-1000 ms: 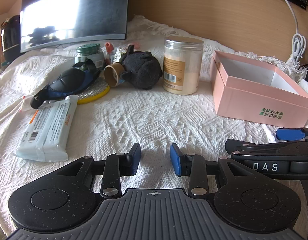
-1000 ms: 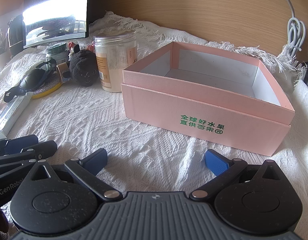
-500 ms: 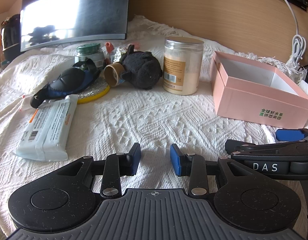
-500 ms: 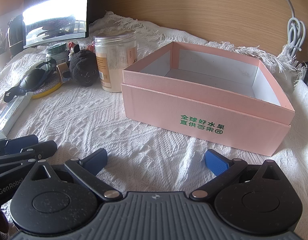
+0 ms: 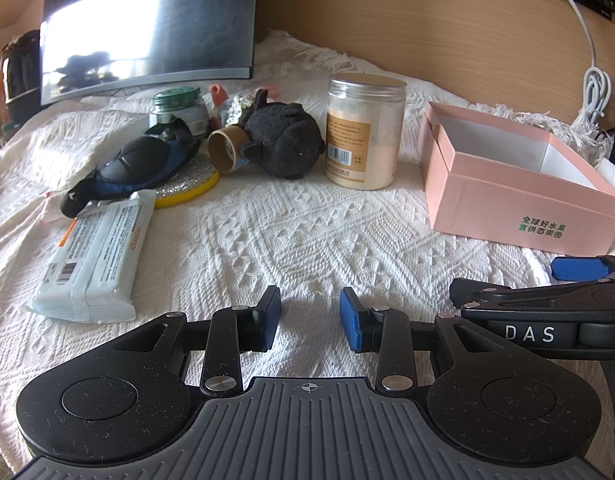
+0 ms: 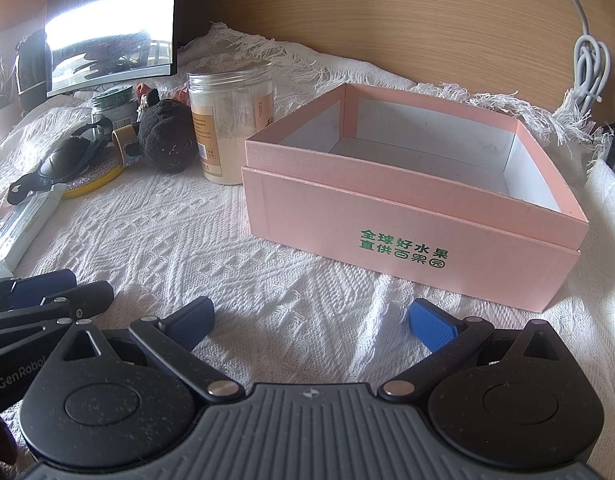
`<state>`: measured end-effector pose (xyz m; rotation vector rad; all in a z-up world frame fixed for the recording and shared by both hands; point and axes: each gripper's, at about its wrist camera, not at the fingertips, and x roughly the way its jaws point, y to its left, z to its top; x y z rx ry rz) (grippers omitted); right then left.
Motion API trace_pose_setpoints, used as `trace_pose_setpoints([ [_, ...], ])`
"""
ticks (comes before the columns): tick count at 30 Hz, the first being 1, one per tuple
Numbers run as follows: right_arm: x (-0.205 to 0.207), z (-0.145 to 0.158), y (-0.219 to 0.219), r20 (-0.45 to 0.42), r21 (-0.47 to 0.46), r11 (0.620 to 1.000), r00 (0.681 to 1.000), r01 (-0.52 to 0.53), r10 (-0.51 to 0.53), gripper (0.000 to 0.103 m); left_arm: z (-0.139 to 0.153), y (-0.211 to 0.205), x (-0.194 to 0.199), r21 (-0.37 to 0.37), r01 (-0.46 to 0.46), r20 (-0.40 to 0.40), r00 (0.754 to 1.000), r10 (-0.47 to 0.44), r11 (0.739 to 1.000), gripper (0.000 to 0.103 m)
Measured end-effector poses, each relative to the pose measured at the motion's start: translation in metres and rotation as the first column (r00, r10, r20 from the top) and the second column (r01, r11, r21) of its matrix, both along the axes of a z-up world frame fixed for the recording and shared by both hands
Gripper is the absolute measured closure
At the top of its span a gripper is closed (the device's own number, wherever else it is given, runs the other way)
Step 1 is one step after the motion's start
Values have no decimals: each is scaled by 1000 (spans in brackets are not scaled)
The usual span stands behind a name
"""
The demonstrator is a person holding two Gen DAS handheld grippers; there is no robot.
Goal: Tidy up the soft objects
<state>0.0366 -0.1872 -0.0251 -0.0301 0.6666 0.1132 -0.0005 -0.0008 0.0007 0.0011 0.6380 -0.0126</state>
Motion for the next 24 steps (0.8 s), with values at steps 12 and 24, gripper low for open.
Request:
trace_pose_setpoints([
  [12, 0, 0, 0, 0, -1, 1000, 1000, -1, 1, 0, 0, 1, 1, -3, 0, 0, 1000, 0, 1000, 66],
  [24, 0, 0, 0, 0, -1, 1000, 1000, -1, 1, 0, 0, 2, 0, 0, 0, 0, 1000, 0, 1000, 66],
])
